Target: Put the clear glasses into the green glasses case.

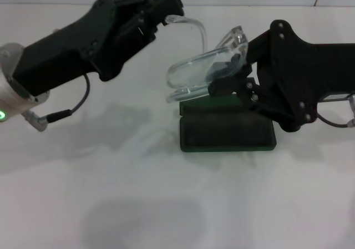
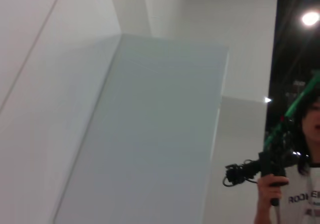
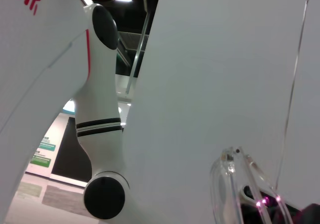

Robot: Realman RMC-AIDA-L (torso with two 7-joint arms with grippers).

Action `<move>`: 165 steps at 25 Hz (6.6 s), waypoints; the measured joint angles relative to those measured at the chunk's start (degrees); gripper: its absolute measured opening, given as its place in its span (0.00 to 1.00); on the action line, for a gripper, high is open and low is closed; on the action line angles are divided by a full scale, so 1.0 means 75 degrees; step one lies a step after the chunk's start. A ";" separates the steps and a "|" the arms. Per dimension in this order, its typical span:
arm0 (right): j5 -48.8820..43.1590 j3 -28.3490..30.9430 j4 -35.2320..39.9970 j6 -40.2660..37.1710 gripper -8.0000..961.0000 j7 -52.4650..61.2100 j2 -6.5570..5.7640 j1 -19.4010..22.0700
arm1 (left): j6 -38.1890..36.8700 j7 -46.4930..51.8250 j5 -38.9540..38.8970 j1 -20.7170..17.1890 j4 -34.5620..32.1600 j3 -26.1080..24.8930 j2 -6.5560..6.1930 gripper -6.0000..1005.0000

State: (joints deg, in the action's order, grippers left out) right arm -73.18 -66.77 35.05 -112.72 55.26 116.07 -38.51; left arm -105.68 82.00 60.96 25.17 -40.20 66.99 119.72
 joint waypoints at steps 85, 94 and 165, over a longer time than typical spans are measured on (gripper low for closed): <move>-0.0362 -0.0235 0.1385 0.1072 0.08 0.2209 -0.0075 -0.0054 | -0.0013 -0.0874 0.0475 -0.0453 0.0501 -0.1731 -0.0328 0.10; -0.4899 -0.0236 0.6447 0.1311 0.08 0.8215 -0.0173 -0.0688 | 0.0473 -0.0836 0.1584 -0.1271 0.0569 -0.4061 -0.0525 0.10; -0.8129 -0.3730 0.0891 0.3465 0.08 1.0130 0.0016 -0.4166 | 0.0486 -0.1910 0.2442 -0.1564 0.1497 -0.4127 -0.0061 0.10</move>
State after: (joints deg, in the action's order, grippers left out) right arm -134.15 -94.74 41.73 -86.74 131.23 116.19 -69.76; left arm -102.03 67.67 79.27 13.44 -28.98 36.03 119.26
